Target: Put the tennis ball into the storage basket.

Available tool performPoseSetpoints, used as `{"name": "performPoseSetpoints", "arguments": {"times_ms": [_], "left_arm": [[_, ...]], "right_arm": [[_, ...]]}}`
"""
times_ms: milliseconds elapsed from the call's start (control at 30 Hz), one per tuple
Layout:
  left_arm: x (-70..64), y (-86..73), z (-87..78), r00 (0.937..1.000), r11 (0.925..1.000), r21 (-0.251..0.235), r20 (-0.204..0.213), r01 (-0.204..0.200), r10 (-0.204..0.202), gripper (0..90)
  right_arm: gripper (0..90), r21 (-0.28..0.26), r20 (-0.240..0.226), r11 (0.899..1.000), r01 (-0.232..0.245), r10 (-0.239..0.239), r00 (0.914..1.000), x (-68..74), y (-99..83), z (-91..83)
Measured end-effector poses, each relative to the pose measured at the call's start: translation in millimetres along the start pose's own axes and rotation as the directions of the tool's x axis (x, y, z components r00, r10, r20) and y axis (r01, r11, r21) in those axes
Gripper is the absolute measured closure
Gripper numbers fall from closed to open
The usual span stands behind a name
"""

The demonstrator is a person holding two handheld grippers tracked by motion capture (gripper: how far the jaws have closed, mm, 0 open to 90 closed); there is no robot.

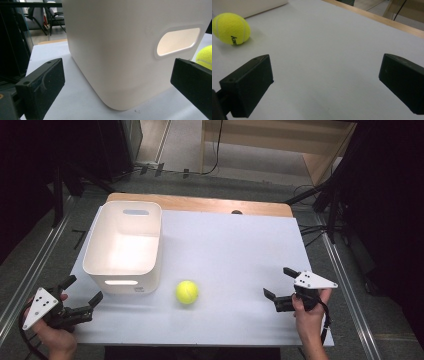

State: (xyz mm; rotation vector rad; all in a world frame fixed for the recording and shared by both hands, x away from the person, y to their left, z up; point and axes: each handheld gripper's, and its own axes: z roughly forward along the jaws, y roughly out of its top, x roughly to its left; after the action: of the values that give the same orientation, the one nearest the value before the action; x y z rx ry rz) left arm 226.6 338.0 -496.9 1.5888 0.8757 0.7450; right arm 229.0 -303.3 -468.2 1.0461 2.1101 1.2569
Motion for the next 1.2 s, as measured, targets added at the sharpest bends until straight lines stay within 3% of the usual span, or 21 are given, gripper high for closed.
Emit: {"name": "performPoseSetpoints", "arguments": {"times_ms": [700, 1033, 1200], "left_arm": [[-0.4, 0.0, 0.5, 1.0000, 1.0000, 0.002, 0.004, -0.004, 0.004, 0.0], [-0.4, 0.1, 0.6, 1.0000, 1.0000, 0.002, 0.006, -0.005, 0.005, 0.0], [-0.2, 0.1, 0.6, 0.9999, 1.0000, 0.003, 0.007, -0.007, 0.007, 0.0]], "right_arm": [[0.0, 0.056, -0.076, 0.996, 0.073, -0.068, 0.9947, 19.0, 29.1, 28.6], [0.0, 0.078, -0.064, 0.992, 0.097, -0.092, 0.9937, 30.7, 41.4, 42.5], [0.0, 0.093, -0.089, 0.990, 0.106, -0.098, 0.9912, 35.9, 45.9, 50.4]]}}
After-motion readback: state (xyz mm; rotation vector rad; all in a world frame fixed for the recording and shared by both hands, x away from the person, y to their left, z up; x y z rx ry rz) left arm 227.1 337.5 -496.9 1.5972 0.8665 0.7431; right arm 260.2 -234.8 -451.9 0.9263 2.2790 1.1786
